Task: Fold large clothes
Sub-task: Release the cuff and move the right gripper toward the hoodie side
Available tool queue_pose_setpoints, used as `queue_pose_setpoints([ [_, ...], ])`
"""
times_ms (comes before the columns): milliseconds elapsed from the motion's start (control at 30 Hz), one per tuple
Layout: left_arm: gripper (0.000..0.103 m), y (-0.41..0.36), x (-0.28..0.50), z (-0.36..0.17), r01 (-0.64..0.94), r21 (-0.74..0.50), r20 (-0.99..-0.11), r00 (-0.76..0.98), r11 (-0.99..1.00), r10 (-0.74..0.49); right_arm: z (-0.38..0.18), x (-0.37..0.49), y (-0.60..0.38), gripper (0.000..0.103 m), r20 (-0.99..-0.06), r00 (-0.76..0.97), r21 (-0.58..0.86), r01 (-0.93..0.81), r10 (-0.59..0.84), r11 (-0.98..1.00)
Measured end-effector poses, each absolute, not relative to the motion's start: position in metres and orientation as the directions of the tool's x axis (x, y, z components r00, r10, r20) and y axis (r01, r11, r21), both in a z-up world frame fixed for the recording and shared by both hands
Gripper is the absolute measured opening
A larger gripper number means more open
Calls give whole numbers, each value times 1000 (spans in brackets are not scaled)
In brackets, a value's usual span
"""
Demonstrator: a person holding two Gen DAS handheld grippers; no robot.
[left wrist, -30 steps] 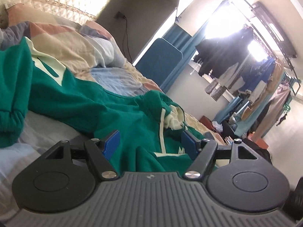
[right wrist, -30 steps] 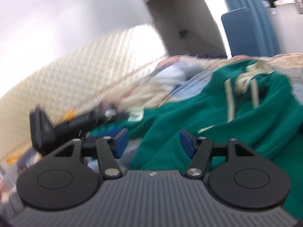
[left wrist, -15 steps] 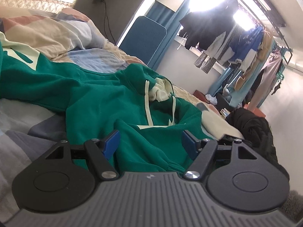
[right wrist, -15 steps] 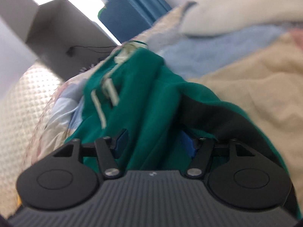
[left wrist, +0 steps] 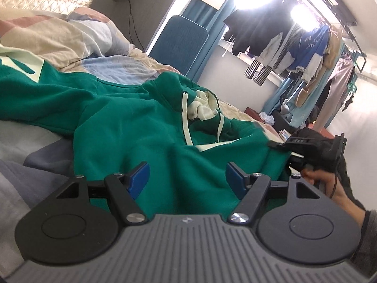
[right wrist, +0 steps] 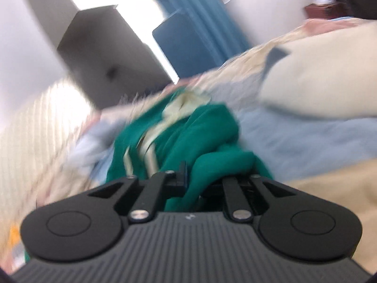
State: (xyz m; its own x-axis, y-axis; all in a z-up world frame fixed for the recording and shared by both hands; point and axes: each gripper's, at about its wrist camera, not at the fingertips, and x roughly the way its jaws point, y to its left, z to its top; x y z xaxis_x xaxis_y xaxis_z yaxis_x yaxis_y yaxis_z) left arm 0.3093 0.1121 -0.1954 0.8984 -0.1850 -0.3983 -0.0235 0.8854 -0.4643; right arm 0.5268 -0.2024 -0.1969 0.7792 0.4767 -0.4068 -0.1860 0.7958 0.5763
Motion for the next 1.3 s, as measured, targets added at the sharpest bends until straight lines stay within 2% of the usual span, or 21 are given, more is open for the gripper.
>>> queue_pose_setpoints([
  [133,76,104,315,-199,-18,-434,-415,892,901,-181,-219,539,-246,10,-399,819,640,-73,412,765],
  [300,76,100,323,-204,-33,-406,-441,882,913,-165,-252,548,-260,8,-431,807,650,-34,405,759],
  [533,76,98,327,-206,-45,-400,-452,879,916,-154,-246,536,-258,9,-433,804,651,-32,406,758],
  [800,76,74,323,-199,19,-331,-438,882,943,-172,-213,494,-237,37,-510,785,513,-50,351,857],
  [933,76,56,318,-196,73,-275,-432,882,959,-191,-196,467,-230,38,-564,759,487,-12,325,873],
  [1100,76,29,315,-196,159,-201,-446,864,967,-235,-172,428,-208,38,-586,748,391,-75,311,917],
  [1300,76,3,316,-201,195,-155,-447,861,969,-245,-168,403,-182,37,-574,721,433,-136,389,891],
])
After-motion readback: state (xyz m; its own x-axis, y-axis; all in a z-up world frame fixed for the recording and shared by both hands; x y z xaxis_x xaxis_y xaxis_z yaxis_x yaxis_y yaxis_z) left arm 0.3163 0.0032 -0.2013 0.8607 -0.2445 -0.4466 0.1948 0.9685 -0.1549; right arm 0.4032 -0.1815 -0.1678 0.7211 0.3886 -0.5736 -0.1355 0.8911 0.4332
